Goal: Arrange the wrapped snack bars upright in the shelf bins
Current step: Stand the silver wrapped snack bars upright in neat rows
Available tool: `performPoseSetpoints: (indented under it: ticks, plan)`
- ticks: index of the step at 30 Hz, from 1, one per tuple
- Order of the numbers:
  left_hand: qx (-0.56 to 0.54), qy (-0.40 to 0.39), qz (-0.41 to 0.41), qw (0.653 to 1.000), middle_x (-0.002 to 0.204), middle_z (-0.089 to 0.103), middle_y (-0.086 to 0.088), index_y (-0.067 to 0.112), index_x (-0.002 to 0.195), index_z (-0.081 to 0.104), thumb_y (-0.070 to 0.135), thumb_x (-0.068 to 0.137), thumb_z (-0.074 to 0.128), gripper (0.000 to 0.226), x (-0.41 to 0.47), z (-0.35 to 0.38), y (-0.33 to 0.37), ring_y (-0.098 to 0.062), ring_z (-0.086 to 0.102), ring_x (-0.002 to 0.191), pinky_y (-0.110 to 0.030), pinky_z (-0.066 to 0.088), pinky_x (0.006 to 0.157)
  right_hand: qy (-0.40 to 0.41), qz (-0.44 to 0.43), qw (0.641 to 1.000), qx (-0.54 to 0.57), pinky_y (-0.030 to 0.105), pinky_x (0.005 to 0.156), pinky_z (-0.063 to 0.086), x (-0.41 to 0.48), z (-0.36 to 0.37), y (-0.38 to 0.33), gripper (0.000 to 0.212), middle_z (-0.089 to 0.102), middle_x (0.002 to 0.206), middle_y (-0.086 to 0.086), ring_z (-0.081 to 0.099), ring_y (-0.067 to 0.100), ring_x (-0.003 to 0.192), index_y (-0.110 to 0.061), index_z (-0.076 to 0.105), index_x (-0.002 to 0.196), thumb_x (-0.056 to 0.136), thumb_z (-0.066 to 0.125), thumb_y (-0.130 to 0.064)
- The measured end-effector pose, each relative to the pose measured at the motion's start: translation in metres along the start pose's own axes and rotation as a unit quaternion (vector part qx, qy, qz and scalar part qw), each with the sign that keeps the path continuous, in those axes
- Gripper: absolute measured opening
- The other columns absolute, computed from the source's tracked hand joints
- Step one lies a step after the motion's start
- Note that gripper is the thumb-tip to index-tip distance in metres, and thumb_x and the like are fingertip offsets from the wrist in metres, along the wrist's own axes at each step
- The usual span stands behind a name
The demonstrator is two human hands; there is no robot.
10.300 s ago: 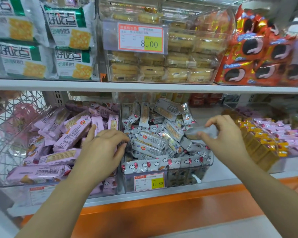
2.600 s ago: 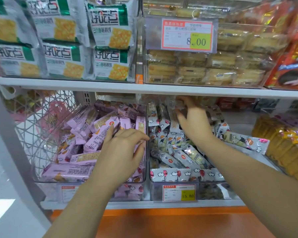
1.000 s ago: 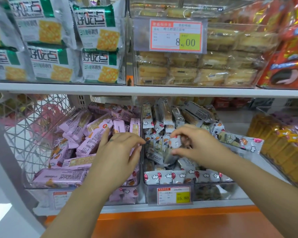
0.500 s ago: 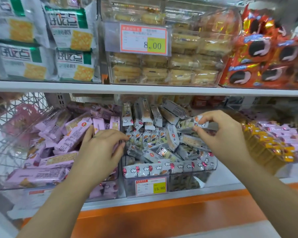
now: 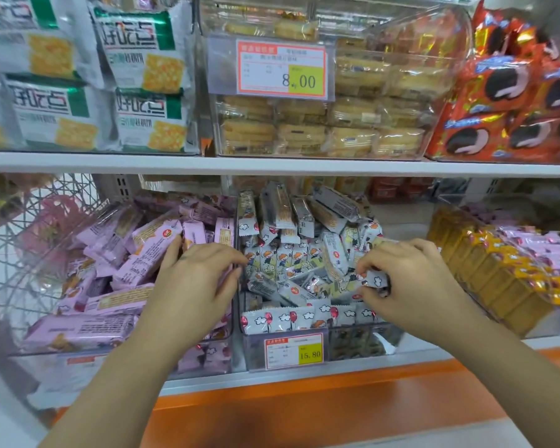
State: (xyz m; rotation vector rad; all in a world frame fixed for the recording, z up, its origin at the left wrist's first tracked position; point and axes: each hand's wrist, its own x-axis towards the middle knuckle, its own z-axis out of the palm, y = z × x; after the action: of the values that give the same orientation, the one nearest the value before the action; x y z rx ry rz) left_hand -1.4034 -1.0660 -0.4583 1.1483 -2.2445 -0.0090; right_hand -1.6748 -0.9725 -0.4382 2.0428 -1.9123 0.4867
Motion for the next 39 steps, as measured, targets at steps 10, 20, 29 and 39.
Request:
performPoseSetpoints:
  ticks: [10,20,29,39]
  plan:
    - [-0.005,0.009,-0.017,1.0,0.102,0.067,0.016,0.029,0.098,0.069,0.018,0.086,0.063,0.018,-0.002,-0.005,-0.005,-0.011,0.06,0.1,-0.042,0.011,0.111,-0.229,-0.029,0.948,0.218,0.014,0.076,0.046,0.064,-0.009,-0.05,0.018,0.057,0.09,-0.026,0.056,-0.007,0.083,-0.029,0.066,0.107,0.09,0.059,-0.032]
    - [-0.007,0.011,-0.017,1.0,0.101,0.066,0.019,0.032,0.098,0.067,0.034,0.085,0.046,0.024,-0.003,-0.003,-0.013,-0.008,0.06,0.099,-0.038,0.011,0.11,-0.52,-0.102,0.838,0.127,0.016,0.078,0.043,0.104,0.036,-0.096,0.041,0.057,0.123,0.006,0.056,0.013,0.084,-0.006,0.055,0.124,0.103,0.028,-0.03]
    - [-0.007,0.007,-0.018,1.0,0.102,0.066,0.016,0.031,0.098,0.067,0.03,0.087,0.05,0.02,-0.003,-0.004,-0.012,-0.011,0.061,0.099,-0.042,0.013,0.11,-0.377,0.025,0.876,0.299,0.012,0.058,0.042,0.09,0.03,-0.063,0.024,0.06,0.096,-0.006,0.064,0.006,0.073,-0.017,0.067,0.102,0.096,0.048,-0.032]
    - [-0.039,-0.003,0.008,0.999,0.113,0.064,0.014,0.031,0.119,0.059,0.043,0.088,0.045,0.037,-0.003,-0.004,0.007,-0.01,0.059,0.107,-0.046,0.016,0.113,-0.098,0.062,0.915,0.386,0.017,0.043,0.036,0.057,-0.011,-0.045,0.015,0.062,0.085,-0.017,0.045,0.02,0.04,-0.033,0.059,0.095,0.089,0.062,-0.02]
